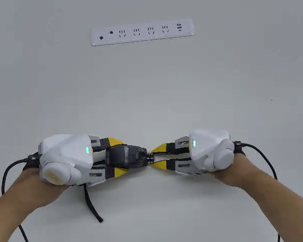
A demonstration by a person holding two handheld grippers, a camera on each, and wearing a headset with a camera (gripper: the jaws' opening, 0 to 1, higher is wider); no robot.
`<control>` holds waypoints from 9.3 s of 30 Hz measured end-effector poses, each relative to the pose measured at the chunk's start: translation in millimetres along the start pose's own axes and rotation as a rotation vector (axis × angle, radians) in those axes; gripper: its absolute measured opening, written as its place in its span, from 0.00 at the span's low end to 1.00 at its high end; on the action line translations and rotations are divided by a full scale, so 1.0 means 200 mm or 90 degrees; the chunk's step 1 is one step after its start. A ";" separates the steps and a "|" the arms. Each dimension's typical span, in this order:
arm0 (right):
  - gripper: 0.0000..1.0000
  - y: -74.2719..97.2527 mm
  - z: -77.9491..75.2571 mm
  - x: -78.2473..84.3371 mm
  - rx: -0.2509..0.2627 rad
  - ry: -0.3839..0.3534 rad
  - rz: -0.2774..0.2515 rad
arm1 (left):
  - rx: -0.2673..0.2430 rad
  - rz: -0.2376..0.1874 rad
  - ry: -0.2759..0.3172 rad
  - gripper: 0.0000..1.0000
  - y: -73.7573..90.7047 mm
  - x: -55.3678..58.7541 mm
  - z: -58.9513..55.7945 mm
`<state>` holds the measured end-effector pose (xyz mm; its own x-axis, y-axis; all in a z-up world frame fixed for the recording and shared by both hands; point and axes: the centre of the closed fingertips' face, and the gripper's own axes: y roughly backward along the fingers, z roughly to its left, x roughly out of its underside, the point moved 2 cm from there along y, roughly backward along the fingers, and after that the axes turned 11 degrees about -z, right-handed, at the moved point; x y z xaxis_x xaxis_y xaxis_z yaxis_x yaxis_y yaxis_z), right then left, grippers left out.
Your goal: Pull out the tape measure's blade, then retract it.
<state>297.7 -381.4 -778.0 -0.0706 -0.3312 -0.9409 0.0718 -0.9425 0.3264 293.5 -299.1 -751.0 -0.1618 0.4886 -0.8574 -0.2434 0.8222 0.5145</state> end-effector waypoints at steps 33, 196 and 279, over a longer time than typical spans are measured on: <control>0.08 0.31 -0.04 0.09 -0.005 -0.022 0.003 | -0.006 0.002 0.010 0.30 -0.01 0.00 0.01; 0.45 0.99 -0.18 0.26 0.082 -0.079 -0.005 | -0.017 0.003 0.031 0.31 -0.02 -0.02 0.01; 0.62 1.04 0.09 -0.10 0.358 -0.188 -0.120 | -0.292 -0.116 0.200 0.71 0.55 -0.03 -0.10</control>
<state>295.2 -572.3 -689.0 -0.3070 -0.0804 -0.9483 -0.4936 -0.8385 0.2309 248.0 -218.3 -689.0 -0.3373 0.1832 -0.9234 -0.6722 0.6399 0.3725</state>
